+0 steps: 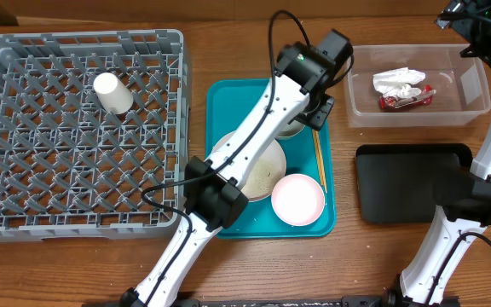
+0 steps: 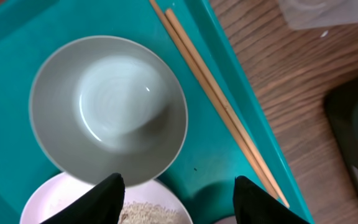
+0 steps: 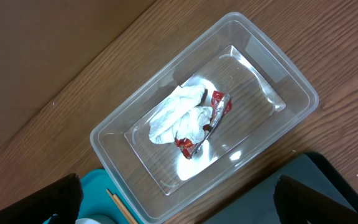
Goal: Sort waste into correct bins and load items into the dishwasher
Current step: 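Reach the left gripper to the tray and grasp the small white bowl, then carry the white bowl over the dish rack with the left gripper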
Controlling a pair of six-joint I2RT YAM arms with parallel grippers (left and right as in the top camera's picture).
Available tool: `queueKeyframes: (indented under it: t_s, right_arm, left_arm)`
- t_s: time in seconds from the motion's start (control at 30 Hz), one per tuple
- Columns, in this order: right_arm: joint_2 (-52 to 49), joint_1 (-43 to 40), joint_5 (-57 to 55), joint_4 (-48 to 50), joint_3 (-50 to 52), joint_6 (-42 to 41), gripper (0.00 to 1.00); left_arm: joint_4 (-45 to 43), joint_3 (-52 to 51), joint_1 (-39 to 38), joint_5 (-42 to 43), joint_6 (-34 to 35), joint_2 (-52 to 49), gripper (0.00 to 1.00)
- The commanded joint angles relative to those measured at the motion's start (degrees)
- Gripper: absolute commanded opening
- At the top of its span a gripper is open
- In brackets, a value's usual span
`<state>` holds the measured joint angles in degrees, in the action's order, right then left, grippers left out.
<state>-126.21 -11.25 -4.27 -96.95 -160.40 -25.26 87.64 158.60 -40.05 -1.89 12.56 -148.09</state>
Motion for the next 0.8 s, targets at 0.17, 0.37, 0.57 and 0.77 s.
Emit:
queueKeyframes:
  t_s: [0.17,0.37,0.57,0.77]
  right_arm:
    - [0.72,0.02,0.11,0.17,-0.44,-0.09,1.00]
    - [0.72,0.02,0.11,0.17,-0.44,-0.09,1.00]
    - [0.72,0.02,0.11,0.17,-0.44,-0.09,1.00]
    - [0.72,0.02,0.11,0.17,-0.44,-0.09,1.00]
  left_arm:
    - [0.33,0.55,-0.09,-0.90,0.76,-5.97,0.49]
    - [-1.36,0.55,-0.11,-1.77,0.72,-7.93,0.49]
    - [-2.08,0.52,-0.09,-1.70,-0.42,-10.32,0.40]
    - [-1.95,0.57,-0.09,-1.07,-0.31,-10.56,0.04]
